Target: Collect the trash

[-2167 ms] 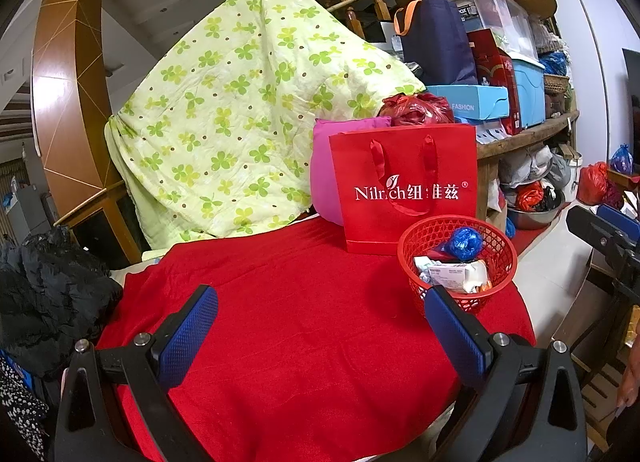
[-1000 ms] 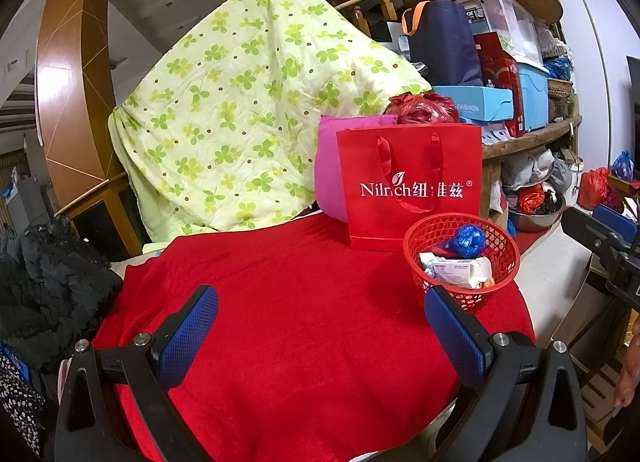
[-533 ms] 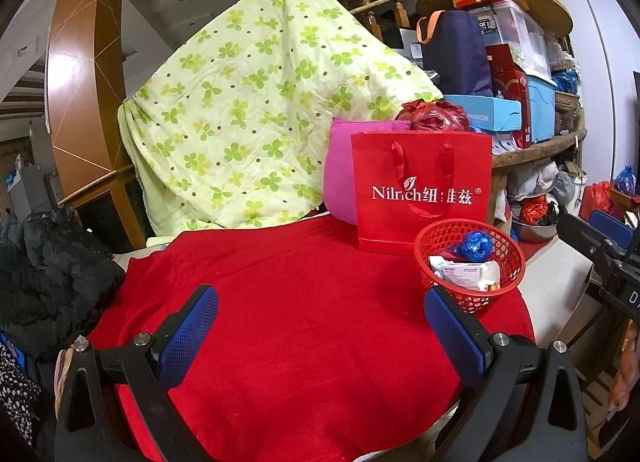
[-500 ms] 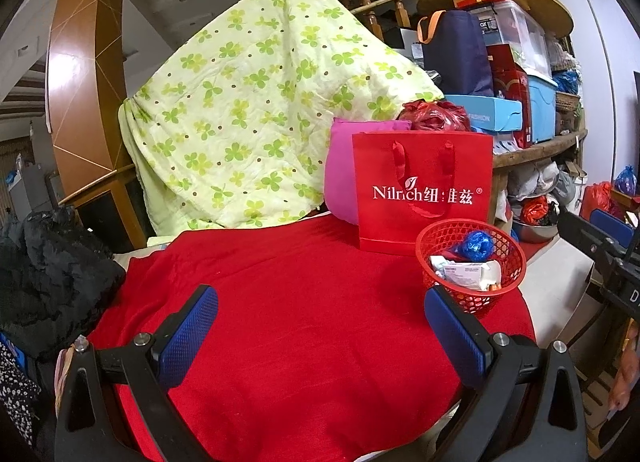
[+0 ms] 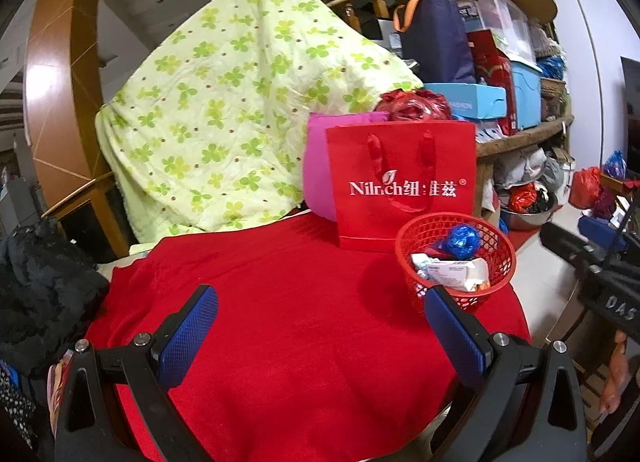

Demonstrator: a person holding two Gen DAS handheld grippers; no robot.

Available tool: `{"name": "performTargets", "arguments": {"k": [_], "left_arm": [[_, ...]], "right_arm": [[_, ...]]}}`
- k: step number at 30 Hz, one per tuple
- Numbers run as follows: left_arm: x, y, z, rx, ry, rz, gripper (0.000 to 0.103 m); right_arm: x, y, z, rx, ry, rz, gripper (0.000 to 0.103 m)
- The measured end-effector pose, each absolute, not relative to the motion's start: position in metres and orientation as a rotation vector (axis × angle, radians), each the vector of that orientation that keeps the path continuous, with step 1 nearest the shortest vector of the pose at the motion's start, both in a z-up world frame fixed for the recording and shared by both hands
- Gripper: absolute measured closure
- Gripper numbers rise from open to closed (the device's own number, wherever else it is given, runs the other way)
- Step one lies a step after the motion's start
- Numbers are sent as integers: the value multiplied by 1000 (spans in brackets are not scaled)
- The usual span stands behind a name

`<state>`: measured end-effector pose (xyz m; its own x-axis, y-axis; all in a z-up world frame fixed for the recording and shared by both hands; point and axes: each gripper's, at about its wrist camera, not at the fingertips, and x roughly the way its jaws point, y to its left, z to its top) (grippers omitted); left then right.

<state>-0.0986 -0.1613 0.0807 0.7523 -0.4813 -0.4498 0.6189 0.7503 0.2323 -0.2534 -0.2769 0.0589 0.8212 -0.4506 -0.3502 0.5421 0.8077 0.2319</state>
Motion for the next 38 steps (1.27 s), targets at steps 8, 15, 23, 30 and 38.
{"name": "performTargets", "arguments": {"k": [8,15,23,30,38], "left_arm": [[-78,-203,69,408,411,-669,1],[-59,-224,60,415,445,-687,1],[-50,-224,57,416,450,-691,1],[-45,-222,56,411,454,-697,1],[-26,-213,45,369,493,-734,1]], "right_arm": [[-242,-313,47,363,295,-595,25],[-226,-329,42,382,300,-608,25],[-211,-323,41,370,310,-607,25],[-206,-320,41,362,314,-613,25],[-196,-312,39,346,334,-621,25]]}}
